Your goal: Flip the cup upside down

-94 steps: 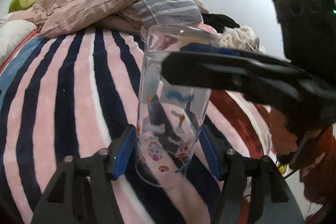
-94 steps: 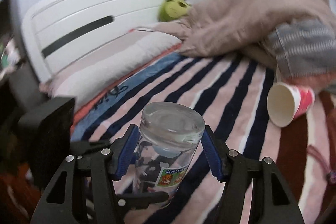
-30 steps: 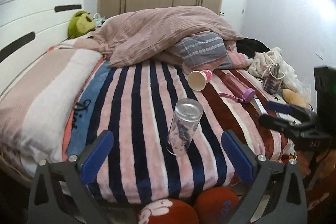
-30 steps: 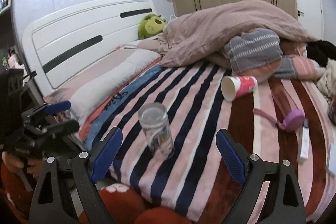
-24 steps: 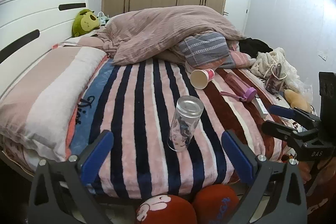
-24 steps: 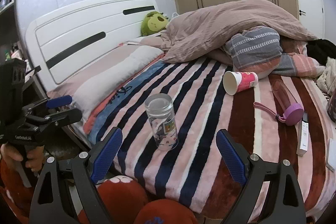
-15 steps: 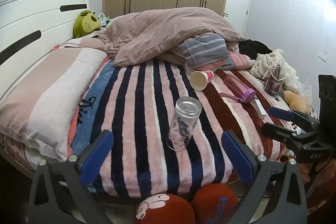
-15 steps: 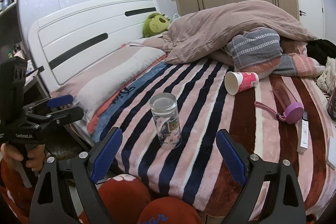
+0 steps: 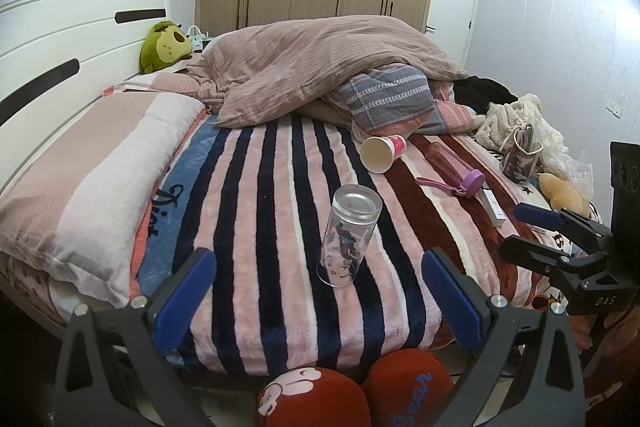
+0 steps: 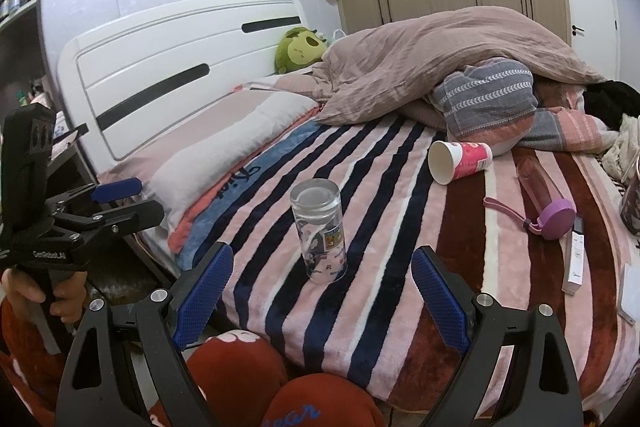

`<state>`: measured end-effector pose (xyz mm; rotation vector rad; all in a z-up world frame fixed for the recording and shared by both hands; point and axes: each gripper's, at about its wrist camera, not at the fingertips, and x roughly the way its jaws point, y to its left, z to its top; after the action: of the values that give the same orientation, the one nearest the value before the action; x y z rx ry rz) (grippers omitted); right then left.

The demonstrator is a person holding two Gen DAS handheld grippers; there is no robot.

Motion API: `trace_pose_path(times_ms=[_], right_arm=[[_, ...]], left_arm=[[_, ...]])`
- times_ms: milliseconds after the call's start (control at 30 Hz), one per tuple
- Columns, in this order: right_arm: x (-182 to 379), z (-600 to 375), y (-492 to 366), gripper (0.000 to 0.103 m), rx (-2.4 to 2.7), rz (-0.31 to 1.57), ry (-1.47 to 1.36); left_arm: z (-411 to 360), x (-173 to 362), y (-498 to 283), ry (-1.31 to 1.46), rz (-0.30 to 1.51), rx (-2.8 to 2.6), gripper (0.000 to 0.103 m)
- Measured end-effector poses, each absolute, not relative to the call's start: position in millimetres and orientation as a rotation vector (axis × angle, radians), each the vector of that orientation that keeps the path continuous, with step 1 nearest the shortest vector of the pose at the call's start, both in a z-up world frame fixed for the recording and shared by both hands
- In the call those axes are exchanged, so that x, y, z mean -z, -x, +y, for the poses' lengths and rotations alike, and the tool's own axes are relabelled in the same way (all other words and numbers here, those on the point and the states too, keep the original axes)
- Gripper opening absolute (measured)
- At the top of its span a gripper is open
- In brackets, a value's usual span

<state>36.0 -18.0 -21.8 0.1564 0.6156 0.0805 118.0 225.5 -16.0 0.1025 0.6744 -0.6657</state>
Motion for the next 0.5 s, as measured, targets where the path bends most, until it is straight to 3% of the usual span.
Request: trace_pose_path(times_ms=[367, 500], right_arm=[[19.6, -15.3, -33.8, 0.09, -0.081, 0.615, -0.15], [18.8, -14.5, -32.3, 0.097, -0.079, 0.604, -0.145]], left_arm=[[225.9, 14.7, -117.2, -0.104, 0.674, 0.662, 0.102], [226.5, 13.1, -116.6, -0.104, 0.674, 0.663, 0.102]])
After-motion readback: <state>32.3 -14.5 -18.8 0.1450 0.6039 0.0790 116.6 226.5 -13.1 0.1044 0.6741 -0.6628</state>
